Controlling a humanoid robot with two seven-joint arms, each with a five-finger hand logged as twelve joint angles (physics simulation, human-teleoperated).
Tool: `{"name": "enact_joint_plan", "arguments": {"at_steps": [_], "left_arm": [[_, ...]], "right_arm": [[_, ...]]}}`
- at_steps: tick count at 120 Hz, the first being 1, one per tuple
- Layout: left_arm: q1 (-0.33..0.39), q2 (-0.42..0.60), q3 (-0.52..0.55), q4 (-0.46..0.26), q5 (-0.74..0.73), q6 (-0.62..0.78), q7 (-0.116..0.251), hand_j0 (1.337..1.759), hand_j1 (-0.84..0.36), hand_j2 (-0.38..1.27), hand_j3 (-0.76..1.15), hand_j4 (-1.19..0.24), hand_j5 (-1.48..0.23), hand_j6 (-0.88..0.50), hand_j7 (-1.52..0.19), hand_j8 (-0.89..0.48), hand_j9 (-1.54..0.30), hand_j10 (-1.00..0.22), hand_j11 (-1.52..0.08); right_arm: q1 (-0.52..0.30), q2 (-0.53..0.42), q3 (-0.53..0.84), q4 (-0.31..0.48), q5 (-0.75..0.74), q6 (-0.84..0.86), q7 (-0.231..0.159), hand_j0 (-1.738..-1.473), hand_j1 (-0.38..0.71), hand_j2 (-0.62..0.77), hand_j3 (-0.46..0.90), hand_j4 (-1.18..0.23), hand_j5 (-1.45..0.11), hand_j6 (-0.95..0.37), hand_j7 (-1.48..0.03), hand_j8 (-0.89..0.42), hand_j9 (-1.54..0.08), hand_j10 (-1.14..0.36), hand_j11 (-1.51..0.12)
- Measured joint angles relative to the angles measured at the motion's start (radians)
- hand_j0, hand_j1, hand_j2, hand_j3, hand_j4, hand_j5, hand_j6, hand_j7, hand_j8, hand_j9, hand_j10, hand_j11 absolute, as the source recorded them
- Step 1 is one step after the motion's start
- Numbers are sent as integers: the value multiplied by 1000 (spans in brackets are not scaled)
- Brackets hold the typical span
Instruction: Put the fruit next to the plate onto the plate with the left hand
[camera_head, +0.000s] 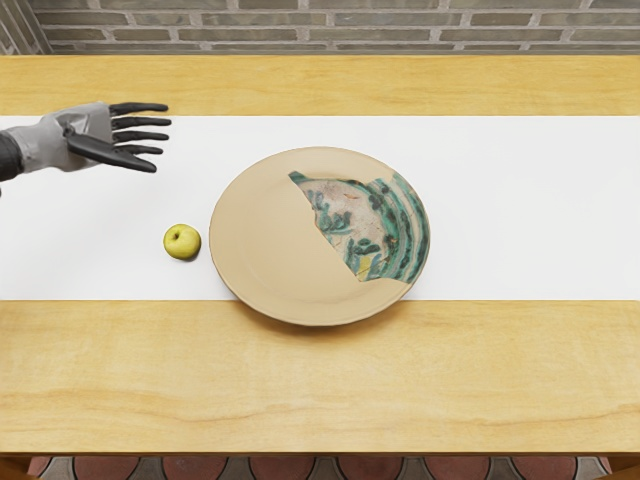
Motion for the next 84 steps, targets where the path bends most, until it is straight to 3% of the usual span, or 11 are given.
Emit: {"name": "enact_joint_plan", "arguments": {"at_steps": [27, 42, 55, 67, 84], "left_arm": [[-4, 21, -8, -45, 49, 0, 1, 1658, 56, 50, 0, -245, -318, -245, -318, -245, -318, -244, -318], [-6, 184, 4, -266, 144, 0, 6, 1658, 56, 51, 0, -245, -318, -245, -318, -245, -318, -245, -318], [-14, 277, 37, -451, 177, 0, 42, 1658, 56, 51, 0, -246, -319, -246, -319, -246, -319, -246, -319], [-25, 315, 51, -521, 203, 0, 65, 1658, 56, 51, 0, -247, -319, -248, -319, -247, -319, -247, -319], [-45, 327, 63, -558, 230, 0, 77, 1658, 56, 51, 0, -248, -320, -248, -320, -248, -320, -247, -319]], "right_arm": [[-2, 0, -1, -1, 0, 0, 1, -1658, -303, -7, 0, -39, -50, -39, -50, -39, -50, -39, -50], [-12, 0, -4, -5, -1, -1, 1, -1658, -303, -8, 0, -39, -50, -39, -50, -39, -50, -39, -50], [-15, 0, -5, -6, -1, -1, 1, -1658, -303, -8, 0, -39, -50, -39, -50, -39, -50, -39, -50], [-17, 0, -6, -6, -1, -1, 1, -1658, -303, -7, 0, -39, -50, -39, -50, -39, -50, -39, -50], [-17, 0, -6, -7, -1, -1, 1, -1658, -303, -8, 0, -39, -50, -39, -50, -39, -50, -39, -50]]}}
